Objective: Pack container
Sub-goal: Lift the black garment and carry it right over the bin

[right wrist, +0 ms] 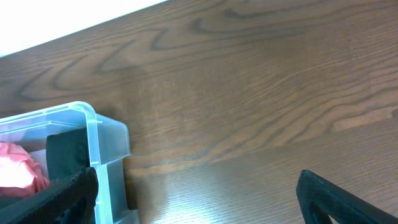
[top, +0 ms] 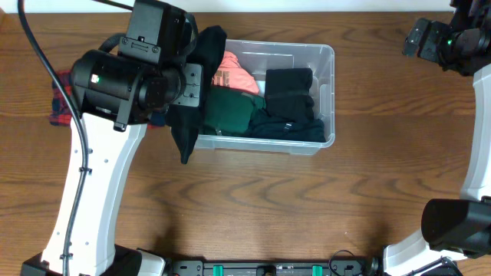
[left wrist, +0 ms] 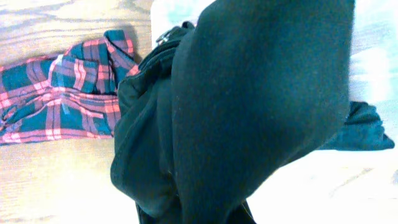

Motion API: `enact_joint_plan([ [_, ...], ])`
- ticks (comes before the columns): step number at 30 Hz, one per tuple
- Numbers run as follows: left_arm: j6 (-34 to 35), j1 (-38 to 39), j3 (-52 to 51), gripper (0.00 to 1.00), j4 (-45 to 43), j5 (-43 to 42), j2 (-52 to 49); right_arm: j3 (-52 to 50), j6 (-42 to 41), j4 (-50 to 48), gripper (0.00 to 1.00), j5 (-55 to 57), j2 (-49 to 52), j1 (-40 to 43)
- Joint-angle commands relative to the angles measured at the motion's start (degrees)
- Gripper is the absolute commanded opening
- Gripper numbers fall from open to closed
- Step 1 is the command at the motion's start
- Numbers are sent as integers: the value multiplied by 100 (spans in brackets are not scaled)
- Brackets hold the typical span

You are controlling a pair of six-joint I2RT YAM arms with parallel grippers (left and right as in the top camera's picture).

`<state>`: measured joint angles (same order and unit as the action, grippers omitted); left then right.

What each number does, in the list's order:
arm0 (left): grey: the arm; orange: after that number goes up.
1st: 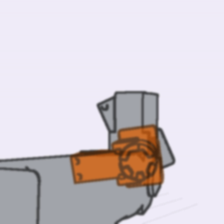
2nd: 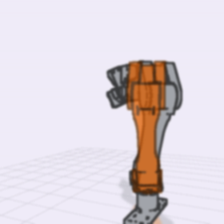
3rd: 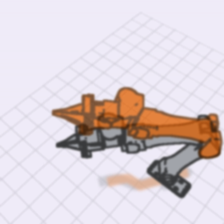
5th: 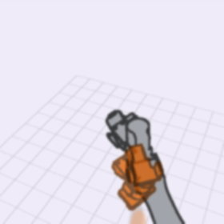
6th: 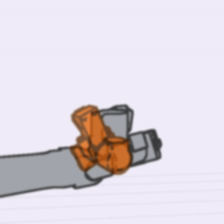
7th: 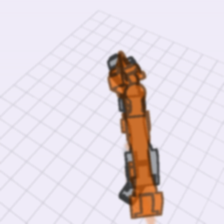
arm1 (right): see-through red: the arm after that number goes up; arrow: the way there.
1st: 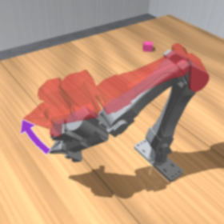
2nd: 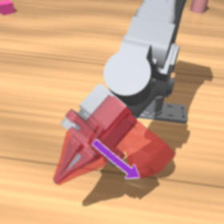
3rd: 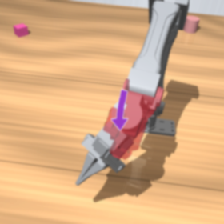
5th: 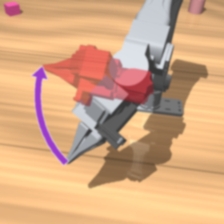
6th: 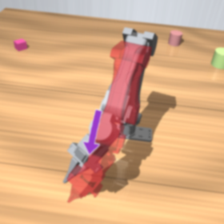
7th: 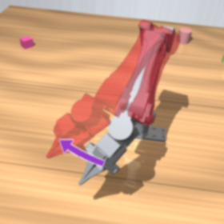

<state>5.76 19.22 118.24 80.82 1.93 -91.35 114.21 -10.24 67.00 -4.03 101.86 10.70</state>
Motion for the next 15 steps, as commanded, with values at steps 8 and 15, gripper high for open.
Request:
enact_joint_plan([
  [8, -74, -11, 238, 6, 61, 197, -149, -26, -61, 9, 99, 17, 4, -22],
  [15, -72, -11, 238, 6, -57, 107, -857, -26, -61, 9, 99, 17, 4, -22],
])
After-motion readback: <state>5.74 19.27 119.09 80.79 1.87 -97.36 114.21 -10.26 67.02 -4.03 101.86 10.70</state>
